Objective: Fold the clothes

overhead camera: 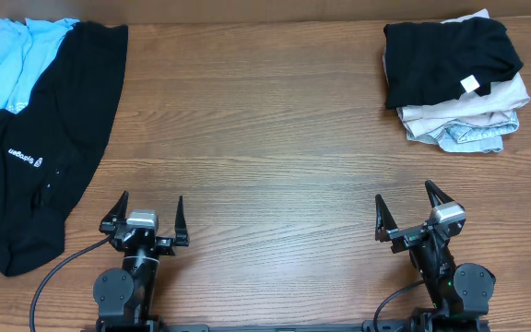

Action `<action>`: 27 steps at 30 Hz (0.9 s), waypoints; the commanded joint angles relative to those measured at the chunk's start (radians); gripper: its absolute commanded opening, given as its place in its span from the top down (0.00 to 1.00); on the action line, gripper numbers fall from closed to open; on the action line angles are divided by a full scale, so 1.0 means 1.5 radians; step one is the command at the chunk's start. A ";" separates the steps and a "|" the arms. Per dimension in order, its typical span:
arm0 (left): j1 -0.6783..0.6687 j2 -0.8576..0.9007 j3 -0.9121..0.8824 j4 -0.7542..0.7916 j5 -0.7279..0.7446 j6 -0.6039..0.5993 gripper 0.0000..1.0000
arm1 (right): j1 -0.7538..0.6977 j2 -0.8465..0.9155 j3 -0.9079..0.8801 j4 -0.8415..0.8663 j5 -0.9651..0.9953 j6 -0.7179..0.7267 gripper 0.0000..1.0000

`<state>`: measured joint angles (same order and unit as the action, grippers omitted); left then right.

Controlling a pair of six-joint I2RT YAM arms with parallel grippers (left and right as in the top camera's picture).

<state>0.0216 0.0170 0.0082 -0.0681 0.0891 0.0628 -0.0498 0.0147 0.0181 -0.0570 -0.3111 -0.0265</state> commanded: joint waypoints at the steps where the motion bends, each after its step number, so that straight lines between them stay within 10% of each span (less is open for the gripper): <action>1: 0.004 -0.008 -0.002 -0.004 -0.035 0.021 0.00 | 0.005 -0.008 -0.007 0.002 -0.004 0.000 0.00; 27: 0.004 -0.008 -0.002 0.049 0.046 0.018 0.00 | 0.004 -0.008 -0.006 0.015 0.002 0.009 0.00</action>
<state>0.0216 0.0166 0.0082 -0.0231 0.1024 0.0788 -0.0498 0.0147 0.0181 -0.0532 -0.3103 -0.0257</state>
